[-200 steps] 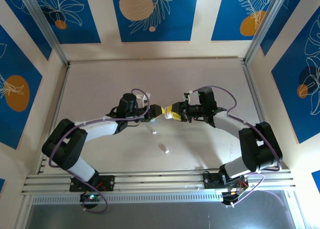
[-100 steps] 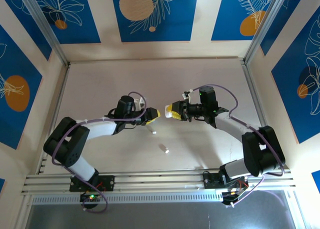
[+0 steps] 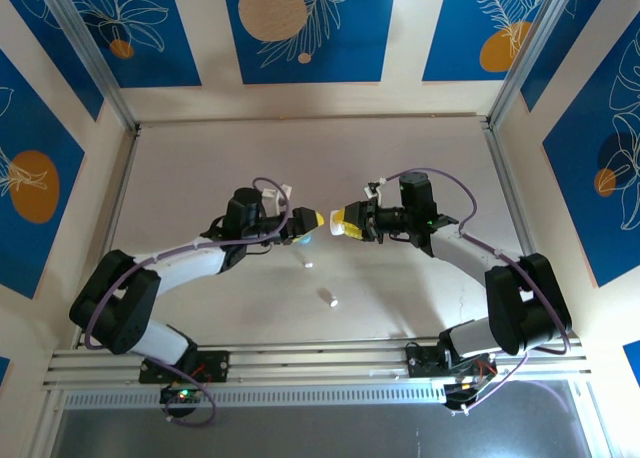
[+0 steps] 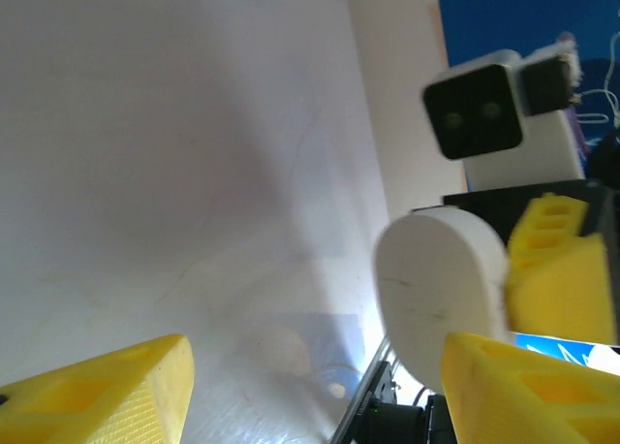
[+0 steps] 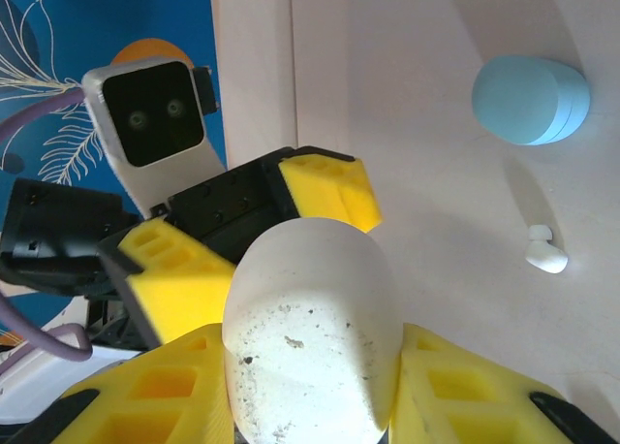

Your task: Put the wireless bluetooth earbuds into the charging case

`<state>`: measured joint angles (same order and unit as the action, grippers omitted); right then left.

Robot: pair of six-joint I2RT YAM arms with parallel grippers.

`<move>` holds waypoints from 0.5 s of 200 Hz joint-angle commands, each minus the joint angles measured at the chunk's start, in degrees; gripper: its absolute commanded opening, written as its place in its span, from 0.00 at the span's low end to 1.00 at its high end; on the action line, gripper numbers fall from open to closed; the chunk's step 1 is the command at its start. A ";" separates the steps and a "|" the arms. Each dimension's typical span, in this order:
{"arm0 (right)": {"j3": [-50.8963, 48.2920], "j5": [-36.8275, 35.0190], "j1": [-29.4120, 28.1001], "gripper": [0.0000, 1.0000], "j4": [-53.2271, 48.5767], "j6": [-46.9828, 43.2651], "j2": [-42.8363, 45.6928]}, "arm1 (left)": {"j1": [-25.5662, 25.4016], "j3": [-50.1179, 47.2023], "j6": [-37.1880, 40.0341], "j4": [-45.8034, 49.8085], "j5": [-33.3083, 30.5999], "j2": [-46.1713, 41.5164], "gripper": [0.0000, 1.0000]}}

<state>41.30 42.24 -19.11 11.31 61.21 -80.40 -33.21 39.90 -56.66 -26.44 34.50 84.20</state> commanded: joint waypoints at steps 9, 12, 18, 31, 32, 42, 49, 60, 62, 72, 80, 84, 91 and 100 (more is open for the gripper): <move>-0.05 1.01 -0.05 0.24 -0.29 -0.48 0.24 | -2.00 1.36 0.13 -2.30 0.75 0.64 0.69; -0.06 1.05 -0.12 0.24 -0.25 -0.47 0.24 | -2.15 1.46 0.02 -2.56 0.83 0.81 0.69; -0.08 1.09 -0.18 0.24 -0.39 -0.48 0.24 | -2.44 1.64 -0.14 -3.01 1.05 1.20 0.69; -0.02 1.18 -0.13 0.24 -0.58 -0.56 0.21 | -2.96 1.92 -0.29 -3.53 1.26 1.80 0.71; -0.05 1.18 -0.13 0.24 -0.54 -0.56 0.18 | -2.98 1.93 -0.29 -3.53 1.27 1.87 0.71; -0.05 1.18 -0.13 0.24 -0.74 -0.65 0.16 | -3.22 2.11 -0.20 -3.52 1.27 2.15 0.72; -0.05 1.25 -0.13 0.24 -0.75 -0.65 0.09 | -3.32 2.11 -0.12 -3.40 1.20 2.27 0.72; -0.08 1.29 -0.13 0.24 -0.76 -0.65 0.16 | -3.44 2.19 0.06 -3.27 1.09 2.44 0.73; -0.08 1.34 -0.13 0.24 -0.74 -0.65 0.16 | -3.42 2.20 0.11 -3.20 1.09 2.52 0.73; -0.03 1.37 -0.22 0.24 -0.76 -0.74 0.07 | -3.43 2.20 0.17 -3.18 1.23 2.71 0.73; -0.04 1.28 -0.22 0.24 -0.72 -0.81 0.06 | -3.37 2.20 0.15 -3.25 1.36 2.88 0.73; 0.01 1.28 -0.22 0.24 -0.84 -0.83 0.02 | -3.40 2.20 0.15 -3.35 1.36 2.89 0.73; -0.04 1.20 -0.22 0.24 -1.00 -0.98 -0.02 | -3.40 2.21 0.09 -3.36 1.36 2.85 0.73; -0.02 1.04 -0.22 0.24 -1.27 -1.16 -0.11 | -3.44 2.20 0.14 -3.29 1.28 2.58 0.72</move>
<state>41.30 42.00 -19.05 10.68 61.17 -80.42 -35.66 40.53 -56.95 -28.16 34.50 86.02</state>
